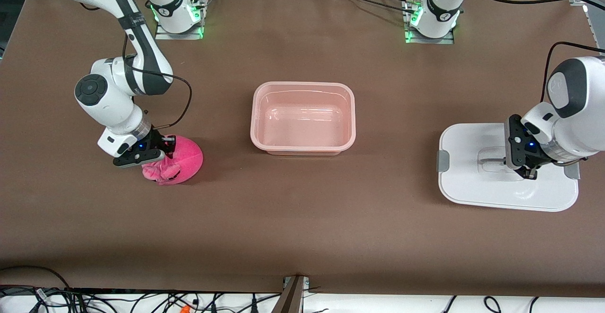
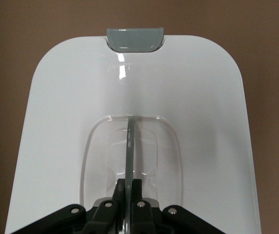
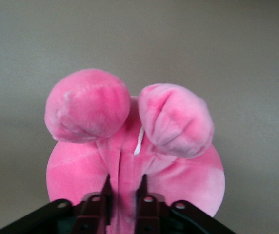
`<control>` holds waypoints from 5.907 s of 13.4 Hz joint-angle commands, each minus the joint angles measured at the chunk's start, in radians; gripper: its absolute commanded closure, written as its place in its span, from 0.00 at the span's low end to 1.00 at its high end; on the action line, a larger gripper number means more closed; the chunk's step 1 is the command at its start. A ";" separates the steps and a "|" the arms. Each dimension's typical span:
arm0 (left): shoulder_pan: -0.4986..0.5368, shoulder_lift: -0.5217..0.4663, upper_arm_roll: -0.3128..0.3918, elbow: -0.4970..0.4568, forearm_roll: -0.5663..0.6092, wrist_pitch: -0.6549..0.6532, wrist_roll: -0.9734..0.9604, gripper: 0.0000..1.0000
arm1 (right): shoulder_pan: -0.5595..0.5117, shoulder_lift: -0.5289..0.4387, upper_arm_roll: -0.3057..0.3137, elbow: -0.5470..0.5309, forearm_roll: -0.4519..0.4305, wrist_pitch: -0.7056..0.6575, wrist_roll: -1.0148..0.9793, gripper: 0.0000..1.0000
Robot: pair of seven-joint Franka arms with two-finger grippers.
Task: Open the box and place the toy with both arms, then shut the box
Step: 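Set the lid down with the left gripper while the right gripper grasps the toy, then carry the pink plush toy into the pink box and release it, then lift the lid with the left gripper while the right gripper withdraws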
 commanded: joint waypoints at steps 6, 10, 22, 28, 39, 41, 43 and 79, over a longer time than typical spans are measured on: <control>0.004 0.008 0.002 -0.002 0.020 0.014 0.028 1.00 | -0.005 -0.029 -0.003 0.092 0.010 -0.137 -0.078 1.00; -0.001 0.008 0.002 0.000 0.020 0.014 0.028 1.00 | 0.002 -0.028 0.031 0.295 0.009 -0.433 -0.112 1.00; -0.002 0.008 0.003 0.003 0.020 0.014 0.033 1.00 | 0.478 0.118 0.132 0.651 -0.171 -0.656 -0.277 1.00; -0.002 0.009 0.002 0.003 0.020 0.014 0.030 1.00 | 0.604 0.232 0.131 0.741 -0.214 -0.696 -0.317 1.00; -0.004 0.011 0.002 0.003 0.020 0.016 0.030 1.00 | 0.624 0.357 0.131 0.735 -0.310 -0.661 -0.294 0.01; -0.004 0.011 0.002 0.003 0.020 0.016 0.030 1.00 | 0.624 0.370 0.131 0.736 -0.306 -0.606 -0.256 0.00; -0.004 0.011 0.002 0.004 0.020 0.016 0.030 1.00 | 0.639 0.376 0.132 0.741 -0.303 -0.537 -0.178 0.00; -0.142 0.141 -0.741 -0.141 0.022 0.387 -0.824 1.00 | 0.192 -0.229 -0.231 0.535 0.073 -0.877 0.012 0.00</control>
